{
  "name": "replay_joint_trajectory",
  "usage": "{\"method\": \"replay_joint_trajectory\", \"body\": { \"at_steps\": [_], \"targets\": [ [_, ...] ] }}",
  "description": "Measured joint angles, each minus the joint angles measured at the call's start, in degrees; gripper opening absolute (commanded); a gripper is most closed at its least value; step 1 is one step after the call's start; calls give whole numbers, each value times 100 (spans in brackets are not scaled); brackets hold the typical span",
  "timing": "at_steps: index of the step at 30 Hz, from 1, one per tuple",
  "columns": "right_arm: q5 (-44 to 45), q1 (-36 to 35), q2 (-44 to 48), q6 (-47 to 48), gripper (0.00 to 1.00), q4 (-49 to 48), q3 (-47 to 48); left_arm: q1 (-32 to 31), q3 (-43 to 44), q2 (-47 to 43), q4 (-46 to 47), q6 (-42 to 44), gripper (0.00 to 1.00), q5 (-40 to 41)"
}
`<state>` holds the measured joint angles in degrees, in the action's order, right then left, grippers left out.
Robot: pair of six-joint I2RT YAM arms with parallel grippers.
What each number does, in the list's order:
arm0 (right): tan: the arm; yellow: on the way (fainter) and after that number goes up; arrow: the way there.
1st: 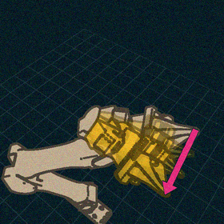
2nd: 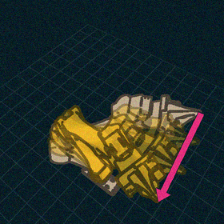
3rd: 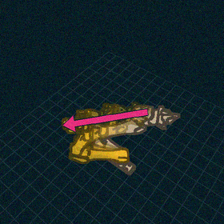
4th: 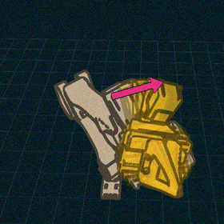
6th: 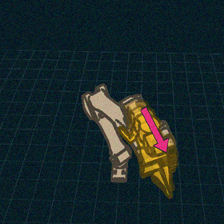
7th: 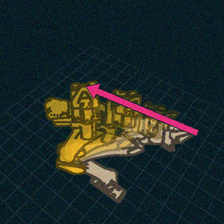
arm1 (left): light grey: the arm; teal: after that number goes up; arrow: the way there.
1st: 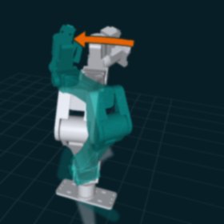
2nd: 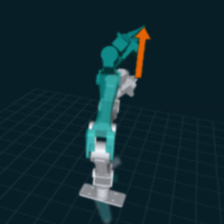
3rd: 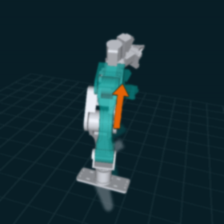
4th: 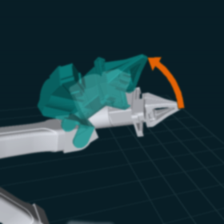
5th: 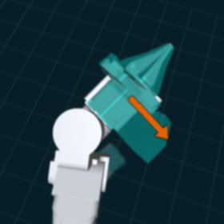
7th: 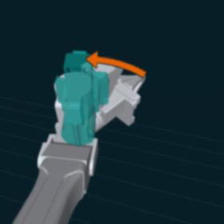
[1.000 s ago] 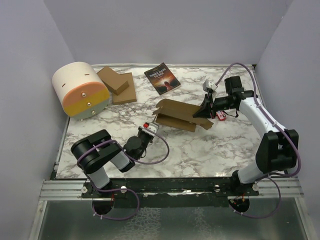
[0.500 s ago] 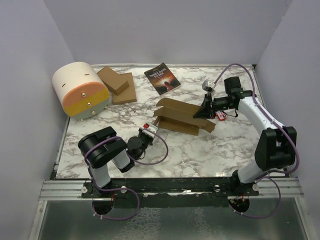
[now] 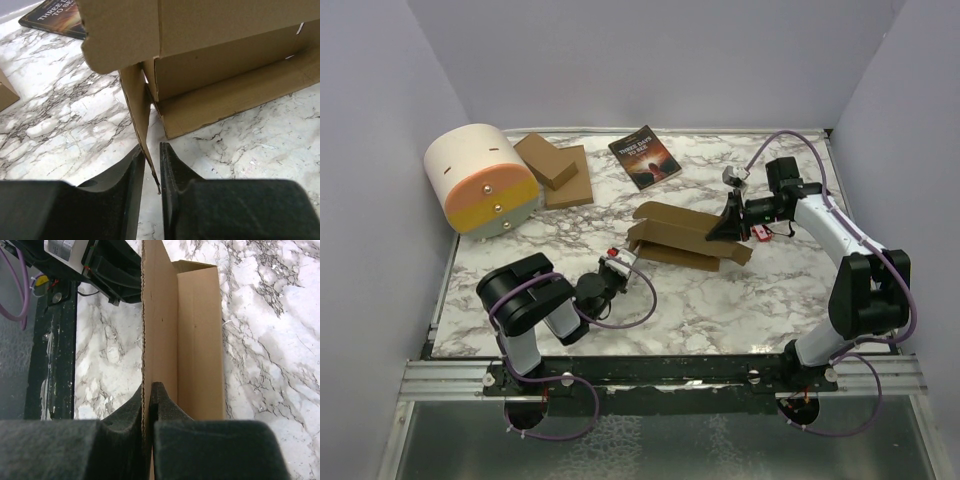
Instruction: Fold the paper box
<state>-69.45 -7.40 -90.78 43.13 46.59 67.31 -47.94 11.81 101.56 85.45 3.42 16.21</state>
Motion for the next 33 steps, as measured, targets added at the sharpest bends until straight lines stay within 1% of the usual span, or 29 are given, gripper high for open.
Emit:
{"method": "replay_joint_trajectory", "body": {
  "at_steps": [4,8,12,16,18,20,21,23,24,26,28,29,30,31,33],
  "targets": [
    [59,0,0,39,1,20,-15,0,0,-103,-109,-109,36,-39],
    [107,-4,0,68,1,50,-52,0,0,-433,-387,-275,54,-66],
    [142,-4,0,68,1,59,-57,28,0,-1163,-986,-542,65,-216],
    [168,-4,0,66,1,66,-57,107,-7,-2199,-1908,-763,71,-564],
    [175,-4,0,68,1,74,-57,153,-17,-2835,-2411,-831,73,-691],
    [188,-4,0,68,1,83,-57,225,-39,-3567,-2975,-946,72,-763],
    [192,-4,0,68,1,90,-57,297,-39,-4009,-3309,-1043,70,-787],
    [199,-4,-9,70,1,96,-57,487,-37,-4649,-3742,-1244,63,-796],
    [201,-4,-15,70,1,98,-57,699,-37,-4964,-3976,-1403,60,-804],
    [201,-4,-31,70,1,101,-57,1058,-31,-5202,-4245,-1679,52,-785],
    [201,-4,-42,72,1,105,-57,1464,15,-5154,-4465,-1961,44,-785],
    [201,-4,-44,72,1,107,-57,1624,63,-5049,-4555,-2046,37,-787],
    [201,-4,-44,76,1,111,-57,1882,164,-4806,-4677,-2201,33,-822],
    [203,-4,-44,81,1,116,-57,2037,264,-4597,-4754,-2280,30,-876],
    [201,-4,-48,90,1,127,-57,2441,568,-3980,-4861,-2420,30,-1106]
  ]
}}
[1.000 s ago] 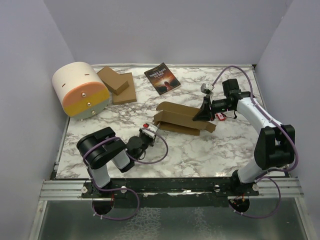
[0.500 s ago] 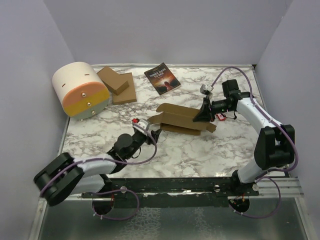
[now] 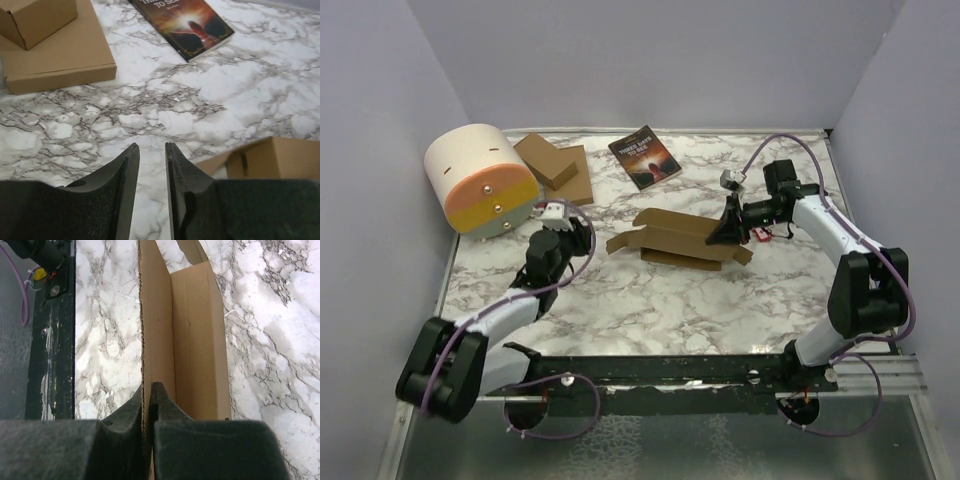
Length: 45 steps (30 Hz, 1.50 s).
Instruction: Fold the paper box
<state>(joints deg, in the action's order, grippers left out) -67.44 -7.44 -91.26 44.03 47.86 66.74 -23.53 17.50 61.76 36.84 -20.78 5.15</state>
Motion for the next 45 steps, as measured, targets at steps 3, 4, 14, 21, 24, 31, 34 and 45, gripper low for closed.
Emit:
{"method": "replay_joint_trajectory", "body": {
  "at_steps": [3,4,14,21,24,31,34,45],
  "targets": [
    [0,0,0,20,1,13,0,501,492,986,74,-59,29,-391],
    [0,0,0,20,1,13,0,614,632,1305,168,-50,28,-540],
    [0,0,0,35,1,24,0,691,1399,3748,1722,260,25,-2518],
    [-2,0,-4,39,1,33,0,625,933,4387,3523,280,26,-3705],
    [-2,0,-4,39,1,33,0,612,678,4544,4138,247,27,-3978],
    [-2,0,-22,39,1,35,0,417,409,4605,4798,367,34,-4148],
    [-2,0,-24,39,1,35,0,343,378,4605,4878,494,36,-4151],
    [-4,2,-24,37,1,35,0,197,138,4946,5104,874,37,-4177]
  ]
}}
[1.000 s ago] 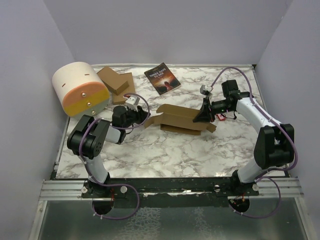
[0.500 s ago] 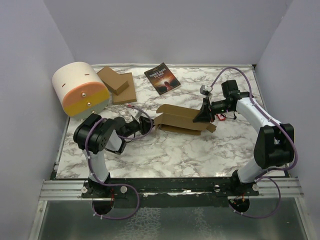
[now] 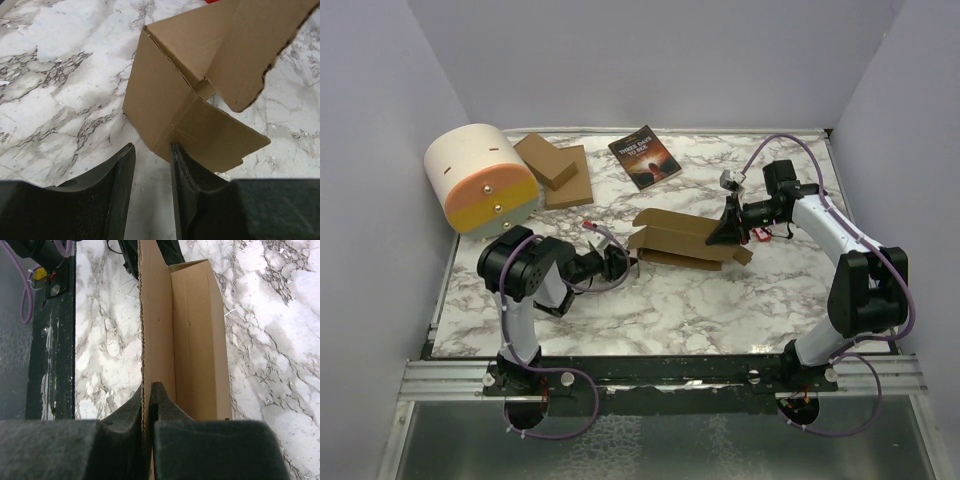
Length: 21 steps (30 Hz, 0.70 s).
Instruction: Fold the paper box
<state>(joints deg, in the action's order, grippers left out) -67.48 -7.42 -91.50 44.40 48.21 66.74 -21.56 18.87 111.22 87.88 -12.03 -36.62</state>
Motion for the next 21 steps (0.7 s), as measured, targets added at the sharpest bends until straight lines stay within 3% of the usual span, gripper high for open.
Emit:
{"method": "replay_joint_trajectory", "body": {
  "at_steps": [21],
  "targets": [
    [-15,0,-48,2,1,2,0,-796,79,118,13,778,39,1115]
  ]
}}
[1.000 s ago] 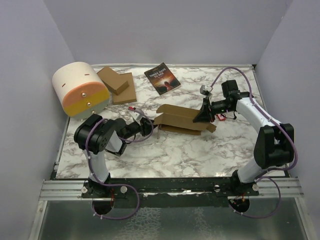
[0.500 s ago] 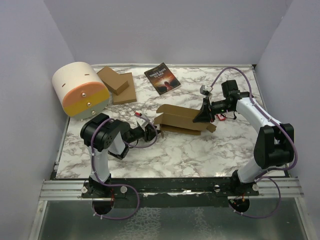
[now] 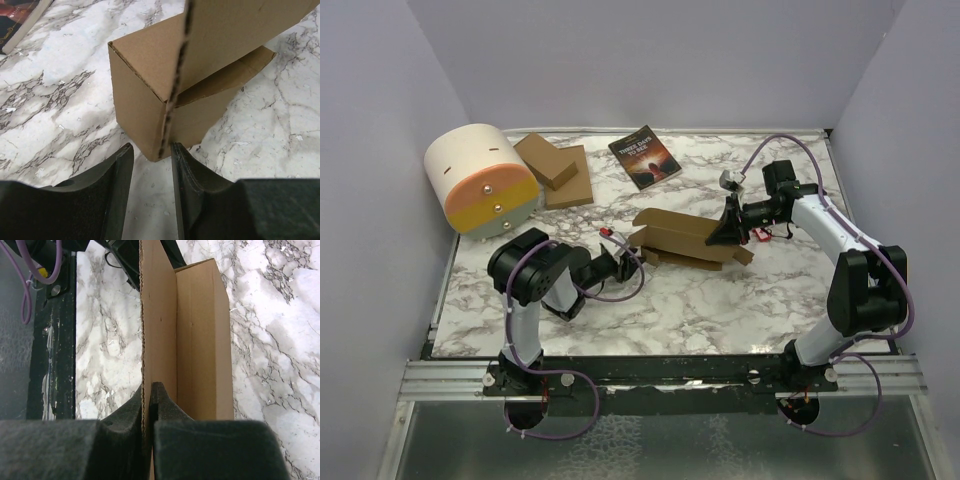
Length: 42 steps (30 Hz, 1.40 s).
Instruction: Fold the paper box
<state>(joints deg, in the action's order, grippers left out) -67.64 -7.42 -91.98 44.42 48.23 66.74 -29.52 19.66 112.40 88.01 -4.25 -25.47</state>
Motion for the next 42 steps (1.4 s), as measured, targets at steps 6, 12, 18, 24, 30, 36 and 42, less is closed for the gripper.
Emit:
{"method": "replay_joint_trajectory", "body": {
  "at_steps": [6,12,18,24,30,36,42],
  "targets": [
    [-13,0,0,0,1,15,0,-208,63,7,0,227,39,433],
    [-20,0,0,24,1,20,0,-249,142,17,0,249,39,691],
    [-26,0,-26,42,1,22,0,-289,162,33,0,247,40,890],
    [-68,0,-33,44,1,44,0,-323,208,83,2,247,41,953],
    [-155,0,-37,83,1,168,37,-323,221,109,2,251,41,949],
    [-229,2,-37,94,1,282,109,-323,223,109,2,249,41,951],
    [-236,2,-55,111,1,328,146,-323,249,109,2,245,41,951]
  ]
}}
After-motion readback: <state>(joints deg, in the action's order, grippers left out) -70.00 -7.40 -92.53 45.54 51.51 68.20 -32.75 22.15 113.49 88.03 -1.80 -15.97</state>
